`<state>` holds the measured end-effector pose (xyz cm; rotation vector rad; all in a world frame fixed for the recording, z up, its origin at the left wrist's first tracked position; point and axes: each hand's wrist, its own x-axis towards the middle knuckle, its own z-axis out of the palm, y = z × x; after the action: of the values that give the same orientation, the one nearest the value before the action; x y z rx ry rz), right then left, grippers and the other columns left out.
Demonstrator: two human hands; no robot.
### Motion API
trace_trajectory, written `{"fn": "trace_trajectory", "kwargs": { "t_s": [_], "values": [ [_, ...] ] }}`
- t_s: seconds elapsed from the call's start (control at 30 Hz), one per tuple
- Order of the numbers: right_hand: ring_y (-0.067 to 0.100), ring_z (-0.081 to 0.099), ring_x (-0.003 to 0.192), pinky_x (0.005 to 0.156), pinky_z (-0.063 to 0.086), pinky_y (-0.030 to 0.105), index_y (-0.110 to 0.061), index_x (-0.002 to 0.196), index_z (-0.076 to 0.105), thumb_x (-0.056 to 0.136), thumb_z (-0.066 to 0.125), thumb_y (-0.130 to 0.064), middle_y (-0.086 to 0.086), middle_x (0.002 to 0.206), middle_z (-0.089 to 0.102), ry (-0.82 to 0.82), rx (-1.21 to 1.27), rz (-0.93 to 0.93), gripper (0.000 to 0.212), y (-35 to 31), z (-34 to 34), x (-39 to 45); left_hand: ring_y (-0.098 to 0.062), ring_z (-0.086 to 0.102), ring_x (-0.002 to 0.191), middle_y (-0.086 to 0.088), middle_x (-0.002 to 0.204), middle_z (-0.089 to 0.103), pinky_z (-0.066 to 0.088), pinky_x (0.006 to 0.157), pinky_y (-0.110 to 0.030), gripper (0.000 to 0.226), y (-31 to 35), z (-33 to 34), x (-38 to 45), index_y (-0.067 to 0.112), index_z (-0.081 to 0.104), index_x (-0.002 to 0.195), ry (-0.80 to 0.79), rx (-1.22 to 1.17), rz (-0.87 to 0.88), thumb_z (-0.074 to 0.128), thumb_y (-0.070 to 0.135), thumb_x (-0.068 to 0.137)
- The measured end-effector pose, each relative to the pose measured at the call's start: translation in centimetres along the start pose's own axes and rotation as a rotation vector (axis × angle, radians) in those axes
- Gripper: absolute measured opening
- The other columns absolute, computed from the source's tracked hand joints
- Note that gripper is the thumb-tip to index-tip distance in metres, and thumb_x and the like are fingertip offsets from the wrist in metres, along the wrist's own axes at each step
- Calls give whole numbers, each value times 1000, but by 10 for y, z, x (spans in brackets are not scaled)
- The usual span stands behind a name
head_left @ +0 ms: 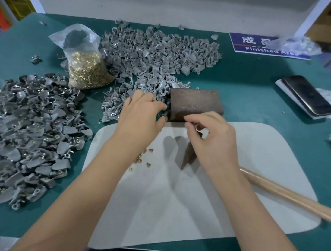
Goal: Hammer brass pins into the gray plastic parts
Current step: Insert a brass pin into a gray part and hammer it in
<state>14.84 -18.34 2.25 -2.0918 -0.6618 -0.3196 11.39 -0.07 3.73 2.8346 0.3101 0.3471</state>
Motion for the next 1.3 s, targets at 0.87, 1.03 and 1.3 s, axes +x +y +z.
{"fn": "trace_trajectory", "kwargs": {
  "t_s": [0.87,1.03,1.3],
  "values": [
    [-1,68,82,73,44,7,-29,92,76,92,74,-14,-20,86,74,51,250,137,15,7,-34,57,-3,65,74,11,82,75,50,70,-15,6,18,7,52,28,79,92,100,-873,33,81,27,87],
    [6,66,81,74,44,13,-26,91,76,91,76,-14,-11,86,74,-63,177,102,12,14,-17,76,-1,66,84,20,86,72,49,74,-16,8,10,16,44,36,76,98,94,-740,37,74,31,93],
    [18,62,94,86,50,37,-21,92,78,90,75,-14,-9,91,69,-67,55,-7,8,29,-2,68,-12,48,97,16,92,65,44,87,-37,12,13,19,33,29,79,101,181,-529,97,76,33,90]
  ]
}}
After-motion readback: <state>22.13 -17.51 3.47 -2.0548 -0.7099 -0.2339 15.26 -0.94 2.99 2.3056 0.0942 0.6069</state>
